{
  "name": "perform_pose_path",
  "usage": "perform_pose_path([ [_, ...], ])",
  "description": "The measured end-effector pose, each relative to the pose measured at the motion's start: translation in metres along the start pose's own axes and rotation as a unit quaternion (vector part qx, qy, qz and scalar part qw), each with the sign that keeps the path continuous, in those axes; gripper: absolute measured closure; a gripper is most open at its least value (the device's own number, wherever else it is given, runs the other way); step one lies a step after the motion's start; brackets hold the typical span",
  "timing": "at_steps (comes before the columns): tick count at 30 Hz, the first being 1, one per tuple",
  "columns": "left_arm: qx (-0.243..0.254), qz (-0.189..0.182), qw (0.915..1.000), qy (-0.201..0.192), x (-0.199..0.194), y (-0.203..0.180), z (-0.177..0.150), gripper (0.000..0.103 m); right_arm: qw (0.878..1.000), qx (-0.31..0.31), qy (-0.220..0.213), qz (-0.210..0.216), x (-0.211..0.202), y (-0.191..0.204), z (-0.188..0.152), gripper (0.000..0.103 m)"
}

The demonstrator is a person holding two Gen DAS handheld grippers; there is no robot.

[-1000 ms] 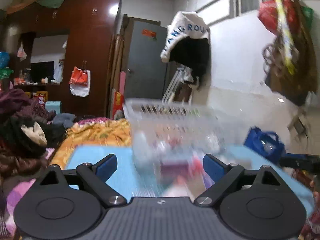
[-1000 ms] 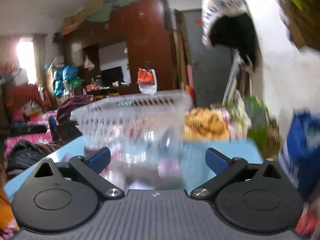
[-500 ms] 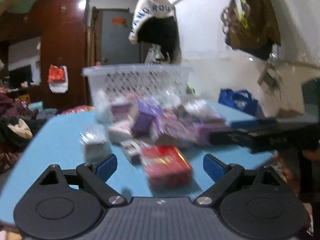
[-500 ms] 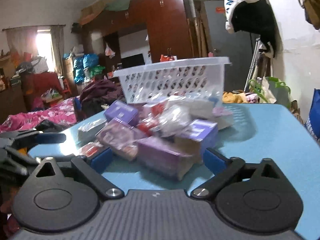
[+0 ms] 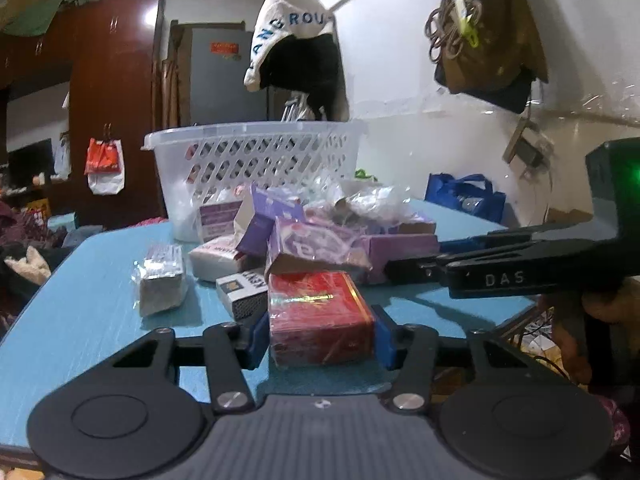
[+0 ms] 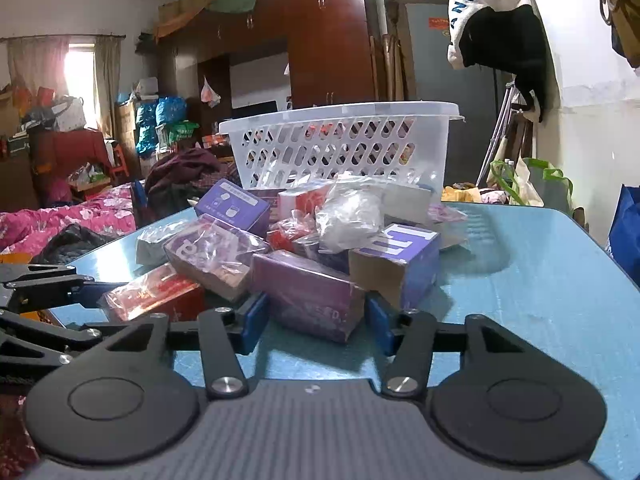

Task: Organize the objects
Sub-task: 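Grasp the red gold-ribboned box with the left tool while the right tool grasps a purple box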

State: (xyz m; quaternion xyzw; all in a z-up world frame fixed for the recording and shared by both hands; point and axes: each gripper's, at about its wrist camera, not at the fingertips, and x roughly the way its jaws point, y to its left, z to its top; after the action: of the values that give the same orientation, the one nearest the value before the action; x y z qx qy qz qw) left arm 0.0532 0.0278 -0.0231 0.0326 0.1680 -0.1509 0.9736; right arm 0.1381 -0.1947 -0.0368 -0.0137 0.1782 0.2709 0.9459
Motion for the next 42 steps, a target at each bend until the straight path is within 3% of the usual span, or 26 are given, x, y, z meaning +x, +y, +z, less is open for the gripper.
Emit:
perform_pose_path([
  [5, 0.002, 0.001, 0.9999, -0.015, -0.006, 0.001, 0.004, 0.048, 1.0, -0.007, -0.003, -0.01, -0.007, -0.002, -0.001, 0.052],
  [6, 0.0, 0.001, 0.9999, -0.014, -0.005, 0.003, 0.005, 0.048, 1.0, -0.008, -0.002, -0.013, -0.009, -0.004, -0.002, 0.057],
  [10, -0.005, -0.001, 1.0, -0.007, -0.001, 0.006, 0.003, 0.048, 1.0, -0.011, -0.002, -0.013, -0.016, -0.008, -0.005, 0.062],
  [14, -0.006, -0.001, 0.9999, -0.01, -0.002, 0.008, 0.003, 0.048, 1.0, -0.022, -0.002, -0.019, -0.018, -0.007, -0.005, 0.062],
  [15, -0.005, -0.001, 0.9999, -0.01, -0.002, 0.008, 0.002, 0.048, 0.999, -0.024, -0.005, -0.024, -0.017, -0.006, -0.005, 0.056],
  [18, -0.005, -0.003, 1.0, -0.008, 0.0, 0.008, 0.002, 0.048, 0.999, -0.014, -0.014, -0.032, -0.013, -0.005, -0.004, 0.014],
  [19, -0.005, -0.004, 1.0, -0.007, 0.0, 0.007, 0.002, 0.048, 0.999, -0.011, -0.019, -0.034, -0.011, -0.004, -0.003, 0.012],
  [23, -0.007, -0.006, 0.9999, -0.008, -0.001, 0.008, 0.002, 0.048, 0.999, -0.011, -0.014, -0.034, 0.0, 0.004, 0.002, 0.014],
  [25, -0.009, -0.006, 0.9999, -0.01, -0.001, 0.009, 0.002, 0.048, 0.999, -0.018, -0.012, -0.043, 0.004, 0.007, 0.0, 0.03],
  [35, -0.02, -0.004, 0.999, -0.04, -0.015, 0.017, 0.009, 0.048, 0.997, -0.028, -0.032, -0.067, -0.034, -0.003, -0.002, 0.03],
  [42, -0.033, -0.002, 0.9972, -0.067, -0.018, 0.03, 0.031, 0.048, 0.996, -0.006, -0.06, -0.068, -0.042, -0.022, 0.019, 0.03],
])
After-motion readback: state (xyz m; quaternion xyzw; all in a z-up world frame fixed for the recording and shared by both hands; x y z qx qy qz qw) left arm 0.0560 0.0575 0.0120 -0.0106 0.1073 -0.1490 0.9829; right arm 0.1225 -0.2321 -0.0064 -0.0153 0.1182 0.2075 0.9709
